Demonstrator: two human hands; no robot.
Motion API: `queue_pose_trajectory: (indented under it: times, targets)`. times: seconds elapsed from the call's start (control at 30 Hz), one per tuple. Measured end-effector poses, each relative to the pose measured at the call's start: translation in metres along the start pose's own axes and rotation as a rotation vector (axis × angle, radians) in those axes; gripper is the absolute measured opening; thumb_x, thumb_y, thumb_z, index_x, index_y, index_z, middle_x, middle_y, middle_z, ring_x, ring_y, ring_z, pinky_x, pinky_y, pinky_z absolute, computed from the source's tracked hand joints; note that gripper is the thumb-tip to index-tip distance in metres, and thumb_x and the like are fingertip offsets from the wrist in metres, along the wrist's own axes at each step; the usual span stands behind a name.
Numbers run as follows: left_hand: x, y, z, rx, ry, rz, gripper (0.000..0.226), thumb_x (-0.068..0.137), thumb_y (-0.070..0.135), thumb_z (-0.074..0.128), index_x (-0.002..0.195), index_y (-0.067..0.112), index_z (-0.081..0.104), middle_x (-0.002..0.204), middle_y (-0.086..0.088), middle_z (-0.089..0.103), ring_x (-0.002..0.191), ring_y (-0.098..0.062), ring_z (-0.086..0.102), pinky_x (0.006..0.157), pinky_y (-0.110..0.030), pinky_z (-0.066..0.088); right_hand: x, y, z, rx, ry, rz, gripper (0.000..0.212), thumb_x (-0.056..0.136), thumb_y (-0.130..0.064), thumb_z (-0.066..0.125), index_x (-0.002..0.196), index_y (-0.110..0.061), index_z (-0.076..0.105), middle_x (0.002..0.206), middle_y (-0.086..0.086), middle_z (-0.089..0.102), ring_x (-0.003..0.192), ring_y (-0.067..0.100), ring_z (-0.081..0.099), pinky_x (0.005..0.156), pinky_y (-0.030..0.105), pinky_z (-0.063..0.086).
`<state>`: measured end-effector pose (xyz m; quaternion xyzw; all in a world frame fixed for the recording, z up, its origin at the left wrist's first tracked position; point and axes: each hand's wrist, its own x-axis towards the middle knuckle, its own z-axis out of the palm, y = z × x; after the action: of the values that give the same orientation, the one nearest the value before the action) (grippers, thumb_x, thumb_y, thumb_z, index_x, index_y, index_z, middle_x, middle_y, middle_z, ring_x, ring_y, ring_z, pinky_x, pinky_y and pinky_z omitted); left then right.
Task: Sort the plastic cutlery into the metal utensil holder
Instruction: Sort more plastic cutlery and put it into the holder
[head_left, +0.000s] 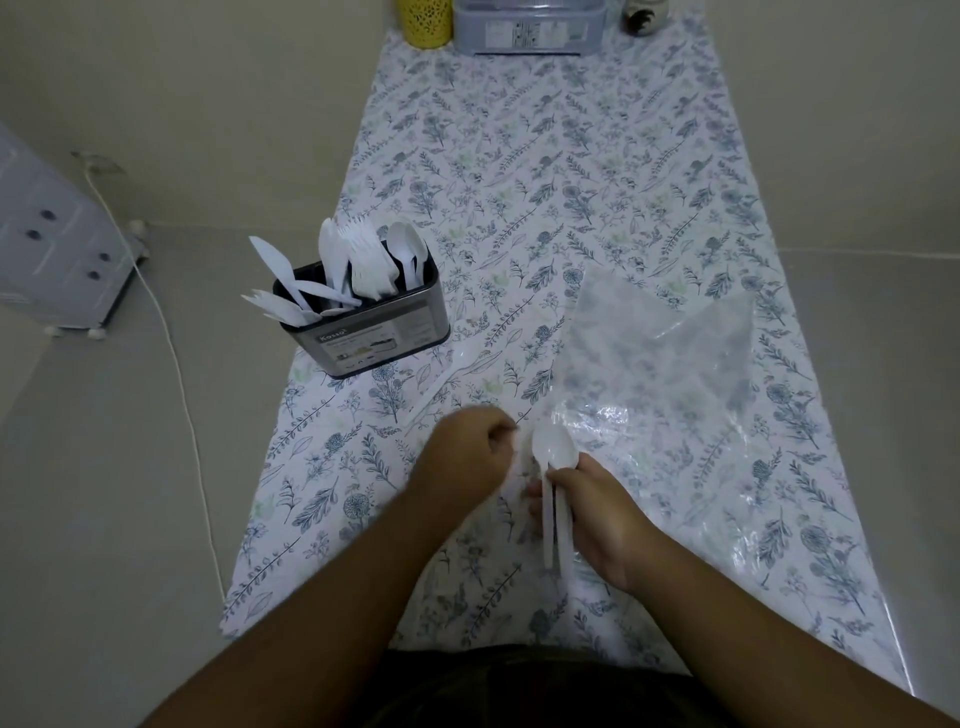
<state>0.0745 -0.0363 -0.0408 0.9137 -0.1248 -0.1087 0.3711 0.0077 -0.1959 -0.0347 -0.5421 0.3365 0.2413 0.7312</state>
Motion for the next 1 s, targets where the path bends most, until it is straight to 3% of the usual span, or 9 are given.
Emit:
queue_pose_trajectory:
  times: [0.07, 0.13, 0.3, 0.43, 0.57, 0.67, 0.8, 0.87, 1.0]
  targets:
    - [0.019, -0.015, -0.005, 0.049, 0.185, -0.11, 0.02, 0.093, 0.014, 0.06, 0.112, 0.015, 0.067, 0.107, 0.0, 0.064, 0.1, -0.01, 0.058, 0.084, -0.016, 0.045, -0.004, 0.001, 0.0, 0.006, -0.012, 0.018, 0.019, 0.101, -0.011, 0.048, 0.119, -0.013, 0.057, 0.087, 0.013, 0.066, 0.075, 0.024, 0.063, 0.068, 0.039, 0.052]
    - [0.031, -0.03, -0.01, 0.1, 0.236, -0.23, 0.028, 0.09, 0.016, 0.067, 0.117, 0.013, 0.063, 0.113, -0.003, 0.059, 0.107, -0.017, 0.054, 0.086, -0.025, 0.046, -0.006, 0.002, -0.001, 0.011, -0.04, 0.003, 0.02, 0.098, -0.009, 0.053, 0.118, -0.012, 0.058, 0.083, 0.012, 0.061, 0.07, 0.023, 0.061, 0.067, 0.039, 0.051]
    - [0.031, -0.049, -0.016, 0.035, 0.186, -0.324, 0.017, 0.087, 0.008, 0.071, 0.093, 0.015, 0.058, 0.083, 0.006, 0.053, 0.081, -0.018, 0.059, 0.061, -0.014, 0.038, -0.008, 0.002, -0.006, 0.061, -0.02, 0.009, 0.027, 0.095, -0.003, 0.053, 0.121, -0.013, 0.054, 0.086, 0.017, 0.06, 0.065, 0.026, 0.058, 0.059, 0.039, 0.05]
    - [-0.005, -0.025, -0.009, -0.067, 0.165, -0.241, 0.026, 0.09, 0.005, 0.067, 0.115, 0.012, 0.065, 0.084, 0.007, 0.059, 0.074, -0.006, 0.062, 0.061, -0.012, 0.052, -0.006, 0.002, -0.006, 0.039, 0.044, 0.003, 0.031, 0.096, -0.007, 0.051, 0.125, -0.02, 0.054, 0.089, 0.016, 0.061, 0.066, 0.023, 0.053, 0.056, 0.036, 0.046]
    - [-0.05, 0.014, 0.009, -0.1, 0.073, -0.083, 0.042, 0.092, 0.012, 0.065, 0.133, 0.018, 0.059, 0.095, 0.009, 0.058, 0.077, -0.001, 0.057, 0.071, -0.007, 0.048, -0.003, 0.0, 0.0, 0.081, 0.038, -0.004, 0.029, 0.099, -0.009, 0.05, 0.126, -0.016, 0.056, 0.088, 0.013, 0.058, 0.065, 0.02, 0.055, 0.057, 0.035, 0.047]
    - [-0.058, 0.029, 0.023, -0.028, -0.011, 0.025, 0.031, 0.094, 0.021, 0.059, 0.125, 0.022, 0.064, 0.091, 0.0, 0.058, 0.079, -0.009, 0.051, 0.069, -0.012, 0.036, -0.006, -0.001, 0.01, 0.109, -0.006, -0.036, 0.021, 0.104, -0.012, 0.048, 0.121, -0.012, 0.06, 0.099, 0.017, 0.071, 0.085, 0.028, 0.07, 0.073, 0.039, 0.057]
    - [-0.055, 0.028, 0.024, 0.013, -0.037, 0.052, 0.03, 0.099, 0.028, 0.051, 0.127, 0.021, 0.061, 0.091, -0.004, 0.055, 0.079, -0.013, 0.049, 0.064, -0.014, 0.032, -0.007, -0.003, 0.017, 0.216, -0.027, -0.02, 0.024, 0.107, -0.011, 0.042, 0.121, -0.01, 0.062, 0.115, 0.025, 0.069, 0.107, 0.034, 0.068, 0.081, 0.04, 0.058]
    - [-0.058, 0.024, 0.024, 0.028, -0.054, 0.058, 0.031, 0.1, 0.031, 0.049, 0.128, 0.021, 0.06, 0.093, -0.002, 0.053, 0.081, -0.012, 0.05, 0.066, -0.019, 0.035, -0.004, -0.004, 0.017, 0.247, -0.035, 0.004, 0.027, 0.107, -0.014, 0.041, 0.121, -0.007, 0.063, 0.115, 0.027, 0.067, 0.108, 0.036, 0.067, 0.085, 0.042, 0.057]
    - [-0.06, 0.024, 0.02, -0.125, -0.015, -0.033, 0.028, 0.096, 0.033, 0.059, 0.122, 0.028, 0.068, 0.096, 0.003, 0.061, 0.086, -0.006, 0.057, 0.076, -0.021, 0.047, -0.004, -0.003, 0.017, 0.266, -0.098, -0.017, 0.03, 0.103, -0.009, 0.041, 0.114, -0.006, 0.068, 0.1, 0.023, 0.067, 0.089, 0.031, 0.071, 0.069, 0.036, 0.059]
